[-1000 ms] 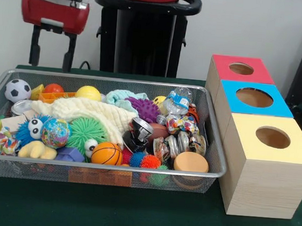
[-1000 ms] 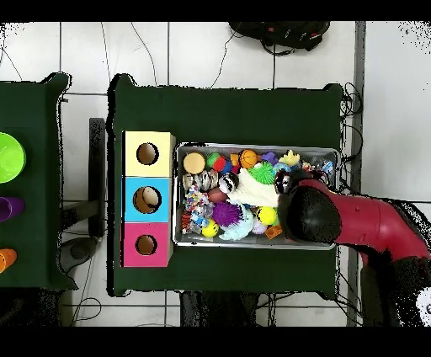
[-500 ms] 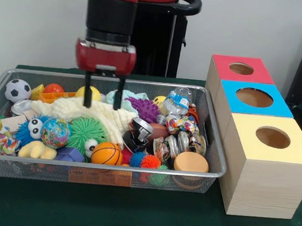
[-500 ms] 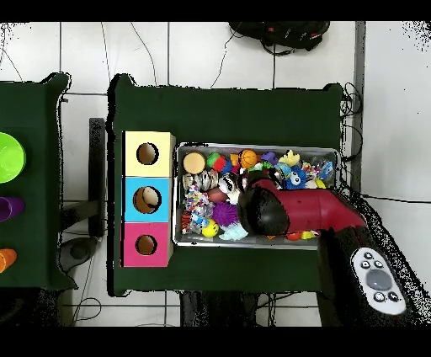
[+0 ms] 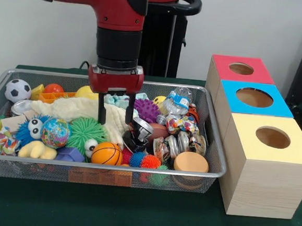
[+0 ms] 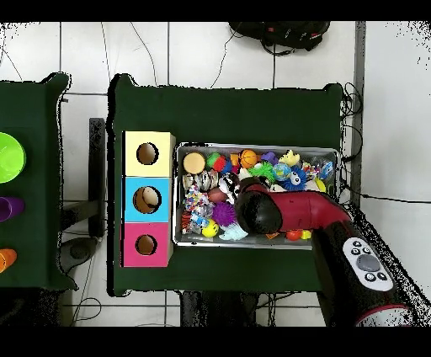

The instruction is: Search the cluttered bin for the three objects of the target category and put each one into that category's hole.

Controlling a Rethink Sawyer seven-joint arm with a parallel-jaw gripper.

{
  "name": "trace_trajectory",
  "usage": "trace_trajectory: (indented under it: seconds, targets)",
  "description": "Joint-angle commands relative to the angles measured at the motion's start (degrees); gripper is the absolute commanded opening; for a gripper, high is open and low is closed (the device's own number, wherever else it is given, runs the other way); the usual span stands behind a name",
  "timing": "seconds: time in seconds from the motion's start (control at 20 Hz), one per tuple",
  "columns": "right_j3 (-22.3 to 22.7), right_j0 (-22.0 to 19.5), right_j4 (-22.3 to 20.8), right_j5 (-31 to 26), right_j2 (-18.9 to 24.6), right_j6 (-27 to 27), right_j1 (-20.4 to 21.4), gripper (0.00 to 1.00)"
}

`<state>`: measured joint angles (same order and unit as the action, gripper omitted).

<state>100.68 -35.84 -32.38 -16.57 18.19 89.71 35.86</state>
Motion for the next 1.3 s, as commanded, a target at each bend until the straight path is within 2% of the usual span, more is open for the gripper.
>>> trace_trajectory:
  seconds: [0.05,0.4,0.7,0.85,1.05,1.2,1.3]
  targets:
    - [0.4,-4.1,0.8,-6.3,5.3,-3.1,0.3,1.00]
    - [2.6,-5.0,2.4,-9.5,6.8,-3.0,3.9,1.00]
    - [1.1,-6.1,7.2,-19.3,10.2,-7.8,11.1,1.00]
    - [-1.4,-6.7,6.9,-20.4,11.4,-9.3,9.4,1.00]
    - [-5.2,-8.4,4.1,-19.4,13.0,-11.5,4.1,1.00]
    - [-7.6,-10.9,4.0,-22.7,15.1,-15.4,1.2,1.00]
    - [-8.9,-12.2,4.0,-26.1,15.9,-17.9,0.7,1.00]
